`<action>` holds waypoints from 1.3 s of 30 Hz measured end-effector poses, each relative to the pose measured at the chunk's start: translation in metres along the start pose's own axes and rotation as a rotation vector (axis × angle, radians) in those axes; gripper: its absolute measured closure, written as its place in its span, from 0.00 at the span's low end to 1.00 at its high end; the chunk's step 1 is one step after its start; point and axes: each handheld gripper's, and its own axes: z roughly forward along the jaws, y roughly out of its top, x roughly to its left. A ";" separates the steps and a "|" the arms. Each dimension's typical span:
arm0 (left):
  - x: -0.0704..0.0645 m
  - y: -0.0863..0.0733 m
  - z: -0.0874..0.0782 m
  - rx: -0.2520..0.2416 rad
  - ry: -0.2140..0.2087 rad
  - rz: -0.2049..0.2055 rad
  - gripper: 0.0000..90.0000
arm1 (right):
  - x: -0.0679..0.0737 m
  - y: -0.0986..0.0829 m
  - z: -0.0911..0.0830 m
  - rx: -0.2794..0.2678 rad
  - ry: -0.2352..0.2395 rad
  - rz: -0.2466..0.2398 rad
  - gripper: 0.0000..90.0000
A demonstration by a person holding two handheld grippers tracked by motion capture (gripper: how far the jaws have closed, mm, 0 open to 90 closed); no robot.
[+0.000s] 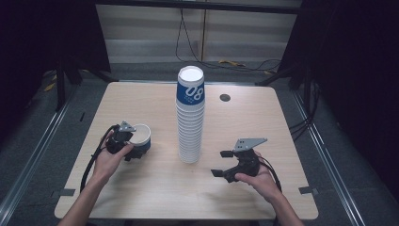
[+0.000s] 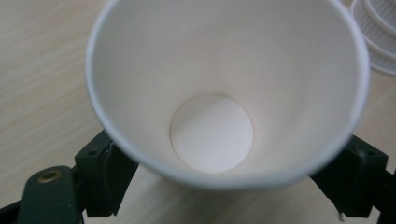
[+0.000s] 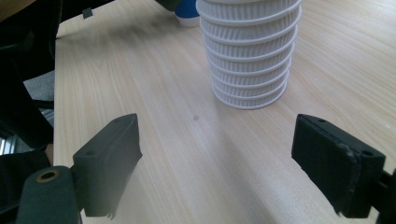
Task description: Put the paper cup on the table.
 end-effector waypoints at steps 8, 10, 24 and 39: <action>-0.012 -0.021 -0.016 -0.015 0.054 0.045 0.18 | 0.000 0.000 -0.002 -0.003 -0.011 0.007 0.17; -0.015 -0.026 -0.019 -0.027 0.031 0.025 0.18 | 0.000 0.000 -0.002 -0.008 -0.019 0.006 0.17; -0.054 -0.040 -0.032 -0.146 -0.077 0.010 0.18 | 0.004 0.003 -0.003 -0.043 -0.064 0.018 0.17; -0.102 -0.039 -0.025 -0.247 -0.161 -0.046 0.18 | 0.021 -0.018 -0.014 -0.087 -0.143 0.041 0.18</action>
